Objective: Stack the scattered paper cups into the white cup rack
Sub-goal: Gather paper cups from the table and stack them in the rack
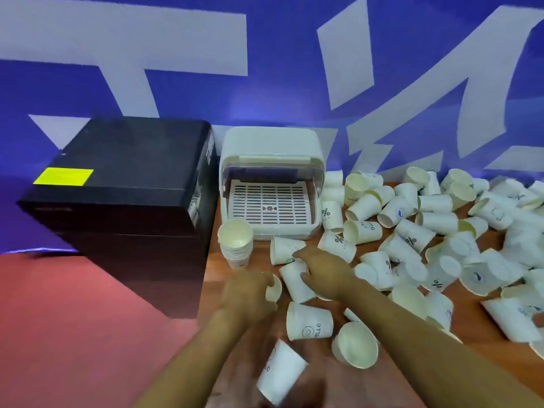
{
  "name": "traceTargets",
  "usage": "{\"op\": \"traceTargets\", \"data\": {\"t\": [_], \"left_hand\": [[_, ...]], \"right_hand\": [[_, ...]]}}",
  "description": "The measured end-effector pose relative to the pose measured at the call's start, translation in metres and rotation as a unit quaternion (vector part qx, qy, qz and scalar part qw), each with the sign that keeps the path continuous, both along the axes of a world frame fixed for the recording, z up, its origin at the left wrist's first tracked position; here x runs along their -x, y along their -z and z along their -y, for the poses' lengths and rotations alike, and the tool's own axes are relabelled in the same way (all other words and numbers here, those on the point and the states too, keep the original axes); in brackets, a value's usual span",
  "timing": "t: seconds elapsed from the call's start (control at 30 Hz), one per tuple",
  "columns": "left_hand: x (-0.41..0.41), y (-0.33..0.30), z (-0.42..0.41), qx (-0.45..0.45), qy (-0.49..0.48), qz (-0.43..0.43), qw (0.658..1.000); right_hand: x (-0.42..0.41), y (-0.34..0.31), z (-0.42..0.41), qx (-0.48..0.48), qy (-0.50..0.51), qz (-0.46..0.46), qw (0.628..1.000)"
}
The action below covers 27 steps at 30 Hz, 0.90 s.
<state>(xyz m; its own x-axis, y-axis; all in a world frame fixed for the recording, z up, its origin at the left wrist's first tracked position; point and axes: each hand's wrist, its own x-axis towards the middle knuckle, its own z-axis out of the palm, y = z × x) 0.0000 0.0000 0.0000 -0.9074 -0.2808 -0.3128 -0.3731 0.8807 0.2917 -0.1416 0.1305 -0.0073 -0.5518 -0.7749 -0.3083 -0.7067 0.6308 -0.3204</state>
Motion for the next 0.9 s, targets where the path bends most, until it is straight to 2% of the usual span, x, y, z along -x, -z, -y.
{"op": "traceTargets", "data": {"t": [0.1, 0.2, 0.53, 0.7, 0.8, 0.9], "left_hand": [[0.008, 0.012, -0.005, 0.071, 0.031, 0.053, 0.996], [0.014, 0.023, -0.007, 0.102, 0.048, 0.074, 0.991], [0.023, 0.023, -0.010, 0.130, 0.025, 0.087, 0.987], [0.030, 0.001, -0.004, 0.087, -0.012, 0.026, 0.996], [0.037, -0.021, -0.002, 0.048, -0.035, -0.027, 0.998], [0.046, -0.045, 0.006, 0.052, -0.052, -0.077, 0.994]], "right_hand": [[0.008, 0.016, 0.004, -0.047, -0.025, -0.001, 0.999], [0.016, 0.029, 0.006, -0.076, -0.036, -0.002, 0.996], [0.024, 0.045, 0.001, -0.025, -0.078, -0.019, 0.996], [0.039, 0.031, -0.003, 0.004, -0.086, 0.038, 0.996], [0.054, 0.015, -0.008, 0.012, -0.112, 0.030, 0.993], [0.070, -0.009, -0.005, 0.039, -0.104, 0.017, 0.994]]}}
